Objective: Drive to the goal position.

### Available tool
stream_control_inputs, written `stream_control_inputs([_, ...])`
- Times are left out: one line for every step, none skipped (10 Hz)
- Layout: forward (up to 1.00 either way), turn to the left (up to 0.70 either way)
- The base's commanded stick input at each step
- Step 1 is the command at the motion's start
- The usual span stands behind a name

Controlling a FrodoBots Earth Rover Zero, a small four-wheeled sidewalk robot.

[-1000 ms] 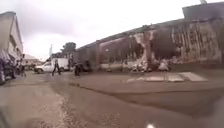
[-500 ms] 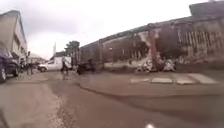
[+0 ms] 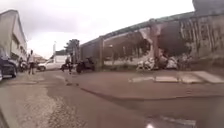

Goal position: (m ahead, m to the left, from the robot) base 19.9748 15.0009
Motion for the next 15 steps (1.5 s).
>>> stream_control_inputs([0.0, 0.85])
stream_control_inputs([0.0, 0.85])
stream_control_inputs([0.0, 0.85])
stream_control_inputs([0.0, 0.85])
stream_control_inputs([0.0, 0.85])
stream_control_inputs([0.0, 0.85])
stream_control_inputs([0.0, 0.85])
stream_control_inputs([0.03, 0.82])
stream_control_inputs([0.29, 0.56])
stream_control_inputs([0.56, 0.29])
stream_control_inputs([0.82, 0.03])
stream_control_inputs([0.85, 0.0])
stream_control_inputs([0.85, 0.0])
stream_control_inputs([0.85, 0.0])
stream_control_inputs([0.85, 0.0])
